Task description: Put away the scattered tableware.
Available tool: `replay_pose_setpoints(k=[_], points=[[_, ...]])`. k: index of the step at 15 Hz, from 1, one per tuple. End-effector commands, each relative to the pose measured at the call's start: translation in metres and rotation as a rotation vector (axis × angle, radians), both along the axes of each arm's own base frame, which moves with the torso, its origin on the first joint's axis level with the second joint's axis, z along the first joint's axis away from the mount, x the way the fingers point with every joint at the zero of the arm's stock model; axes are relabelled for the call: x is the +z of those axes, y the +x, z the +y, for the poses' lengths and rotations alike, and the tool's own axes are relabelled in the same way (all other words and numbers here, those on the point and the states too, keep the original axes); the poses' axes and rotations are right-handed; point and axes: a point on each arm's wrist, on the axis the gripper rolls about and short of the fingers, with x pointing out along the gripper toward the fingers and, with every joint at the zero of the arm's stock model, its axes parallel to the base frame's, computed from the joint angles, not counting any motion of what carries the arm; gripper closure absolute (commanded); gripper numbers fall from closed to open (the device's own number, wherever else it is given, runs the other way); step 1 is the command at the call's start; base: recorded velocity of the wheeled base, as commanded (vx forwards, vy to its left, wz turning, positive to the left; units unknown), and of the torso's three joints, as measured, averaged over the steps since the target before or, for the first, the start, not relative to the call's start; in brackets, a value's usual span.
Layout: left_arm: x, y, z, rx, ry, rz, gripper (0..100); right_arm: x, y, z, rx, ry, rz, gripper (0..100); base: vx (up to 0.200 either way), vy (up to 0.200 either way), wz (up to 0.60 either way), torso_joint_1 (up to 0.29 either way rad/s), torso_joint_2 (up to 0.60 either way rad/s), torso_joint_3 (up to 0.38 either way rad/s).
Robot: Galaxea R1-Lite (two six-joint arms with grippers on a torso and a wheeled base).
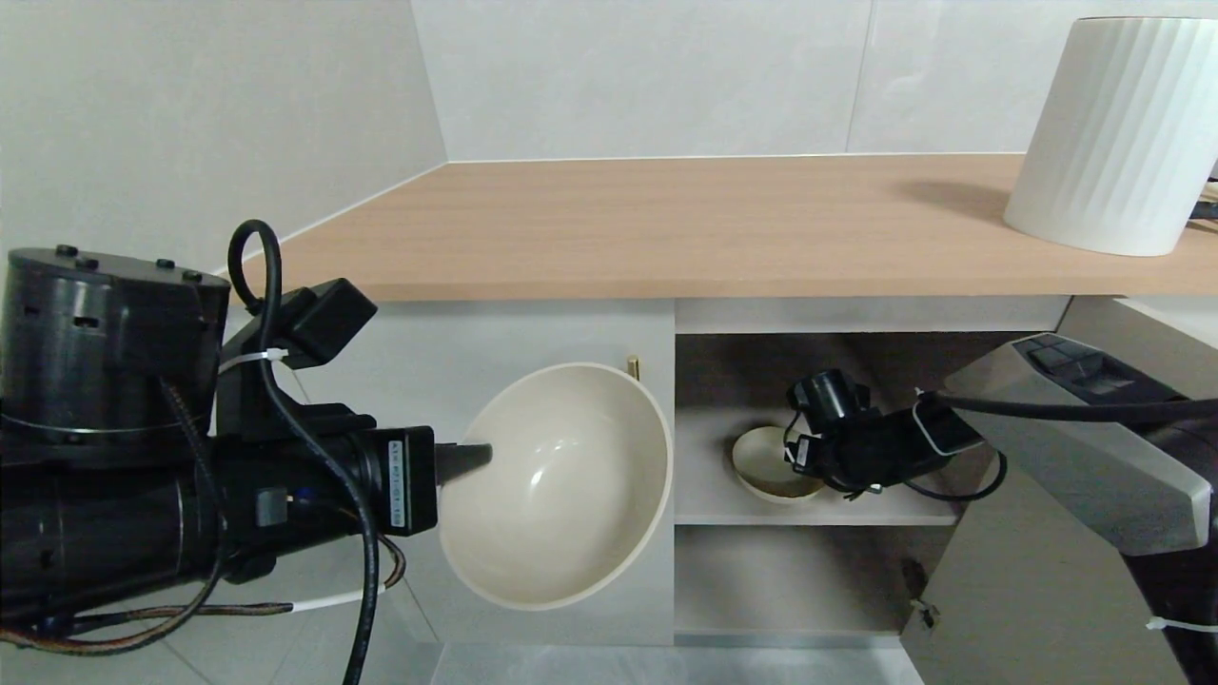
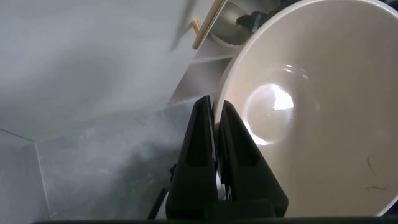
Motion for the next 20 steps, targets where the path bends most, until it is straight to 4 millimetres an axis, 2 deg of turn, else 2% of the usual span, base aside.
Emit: replay_pose_setpoints(k=[1, 2, 3, 4, 6, 9, 10, 11, 13, 16, 18, 20], points=[[-0.008, 0.005, -0.003, -0.002, 0.020, 0.027, 100, 0.041, -0.030, 0.005, 0.030, 0.023, -0.030, 0, 0.000, 0.000, 0.00, 0.000, 0.00, 0.000], [-0.013, 0.009, -0.006, -0.010, 0.045, 0.040, 100, 0.060, -0.051, 0.010, 0.067, 0.030, -0.035, 0, 0.000, 0.000, 0.00, 0.000, 0.00, 0.000], [-0.018, 0.011, -0.008, -0.021, 0.065, 0.049, 100, 0.072, -0.063, 0.012, 0.092, 0.040, -0.045, 0, 0.000, 0.000, 0.00, 0.000, 0.00, 0.000], [-0.029, 0.014, -0.019, -0.062, 0.101, 0.073, 100, 0.097, -0.091, 0.018, 0.172, 0.077, -0.056, 0, 0.000, 0.000, 0.00, 0.000, 0.00, 0.000], [-0.044, 0.019, -0.032, -0.101, 0.126, 0.090, 100, 0.125, -0.123, 0.019, 0.277, 0.079, -0.040, 0, 0.000, 0.000, 0.00, 0.000, 0.00, 0.000], [-0.075, 0.037, -0.048, -0.119, 0.179, 0.135, 100, 0.153, -0.156, 0.017, 0.381, 0.085, -0.066, 0, 0.000, 0.000, 0.00, 0.000, 0.00, 0.000], [-0.078, 0.039, -0.050, -0.120, 0.182, 0.138, 100, 0.157, -0.160, 0.017, 0.398, 0.093, -0.073, 0, 0.000, 0.000, 0.00, 0.000, 0.00, 0.000], [-0.089, 0.042, -0.059, -0.119, 0.208, 0.145, 100, 0.176, -0.179, 0.015, 0.470, 0.139, -0.107, 0, 0.000, 0.000, 0.00, 0.000, 0.00, 0.000], [-0.097, 0.043, -0.066, -0.112, 0.237, 0.148, 100, 0.194, -0.200, 0.011, 0.517, 0.162, -0.113, 0, 0.000, 0.000, 0.00, 0.000, 0.00, 0.000], [-0.108, 0.044, -0.079, -0.137, 0.250, 0.150, 100, 0.205, -0.230, 0.019, 0.625, 0.166, -0.082, 0, 0.000, 0.000, 0.00, 0.000, 0.00, 0.000], [-0.119, 0.049, -0.089, -0.105, 0.278, 0.123, 100, 0.200, -0.242, 0.028, 0.710, 0.146, -0.016, 0, 0.000, 0.000, 0.00, 0.000, 0.00, 0.000], [-0.121, 0.050, -0.092, -0.086, 0.285, 0.096, 100, 0.188, -0.244, 0.038, 0.763, 0.144, 0.059, 0, 0.000, 0.000, 0.00, 0.000, 0.00, 0.000]])
